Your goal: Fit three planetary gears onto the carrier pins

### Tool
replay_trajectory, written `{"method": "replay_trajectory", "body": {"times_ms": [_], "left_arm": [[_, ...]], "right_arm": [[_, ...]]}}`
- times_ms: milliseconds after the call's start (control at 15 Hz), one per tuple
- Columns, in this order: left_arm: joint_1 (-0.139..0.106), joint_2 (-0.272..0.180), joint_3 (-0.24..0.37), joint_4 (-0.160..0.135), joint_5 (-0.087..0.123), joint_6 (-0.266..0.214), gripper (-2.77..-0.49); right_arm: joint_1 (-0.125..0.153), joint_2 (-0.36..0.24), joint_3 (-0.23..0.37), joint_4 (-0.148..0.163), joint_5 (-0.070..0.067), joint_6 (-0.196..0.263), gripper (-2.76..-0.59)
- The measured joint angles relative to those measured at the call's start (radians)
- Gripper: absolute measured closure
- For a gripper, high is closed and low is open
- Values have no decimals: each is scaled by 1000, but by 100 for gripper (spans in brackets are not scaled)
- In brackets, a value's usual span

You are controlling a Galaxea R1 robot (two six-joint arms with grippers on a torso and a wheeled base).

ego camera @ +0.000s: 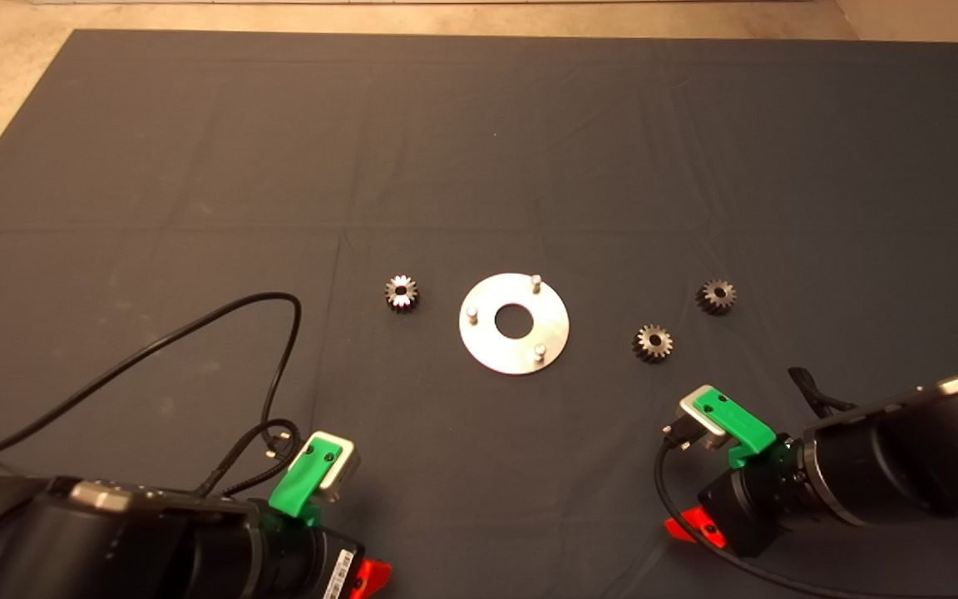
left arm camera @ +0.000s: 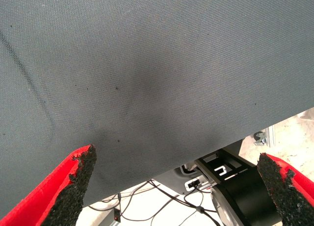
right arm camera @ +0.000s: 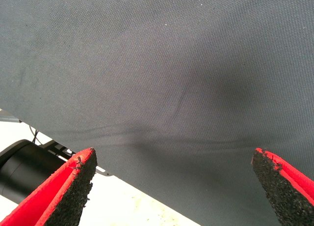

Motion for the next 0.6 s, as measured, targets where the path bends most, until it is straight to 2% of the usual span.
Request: {"method": "replay_trajectory", "body": {"times_ms": [467,600], "left_arm": [[0,0,0,0,0,0,-236],[0,-4,0,0,0,0,-236]], "right_arm": [[0,0,0,0,0,0,-236],[0,0,0,0,0,-14,-236]]}}
